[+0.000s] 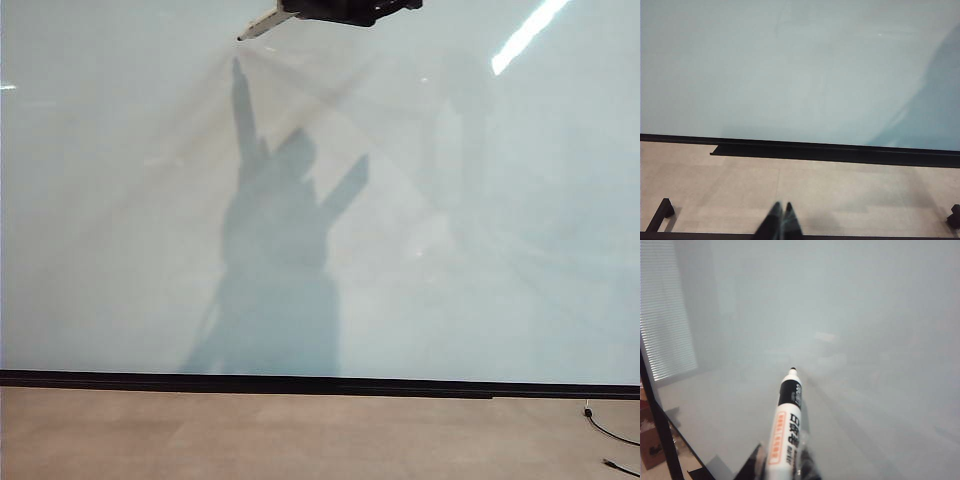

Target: Pick up the pen on the shelf to the right of the whiteboard and write the letter Z.

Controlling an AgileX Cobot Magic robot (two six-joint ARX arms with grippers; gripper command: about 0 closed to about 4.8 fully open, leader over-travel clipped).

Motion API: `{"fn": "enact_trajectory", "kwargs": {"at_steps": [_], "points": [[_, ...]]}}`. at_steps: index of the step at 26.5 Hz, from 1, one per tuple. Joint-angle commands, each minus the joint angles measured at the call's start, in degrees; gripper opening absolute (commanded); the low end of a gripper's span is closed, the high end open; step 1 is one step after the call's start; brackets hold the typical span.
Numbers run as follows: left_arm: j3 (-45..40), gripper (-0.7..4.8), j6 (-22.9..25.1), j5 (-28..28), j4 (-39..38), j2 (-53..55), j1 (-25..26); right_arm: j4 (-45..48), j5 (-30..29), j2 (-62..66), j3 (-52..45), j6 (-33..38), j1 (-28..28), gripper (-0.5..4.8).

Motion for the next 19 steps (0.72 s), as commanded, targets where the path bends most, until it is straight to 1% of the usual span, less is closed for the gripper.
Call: {"fn": "enact_trajectory", "kwargs": {"at_steps": [1,9,14,19], "points": [[0.13,-0.05,0.24,0.02,0.31,0.02,0.00,-0.28,-1.16,0.26,1.16,0.02,0.00,-0.05],[0.13,-0.05,0.24,0.02,0.28,0.02,0.00,-0.94,-1.05,0.28,1.40,0.33,-0.79,-0.05],[0.13,-0.04,0.24,0.02,0.31,0.02,0.00,-1.33,2.40,0.28,1.40,0.94,-0.79,-0.05],[0.13,-0.04,0.24,0.02,0.31,0.02,0.00,-1.31,2.58,0.24,1.40,0.94,-0.83,-0.05]]}}
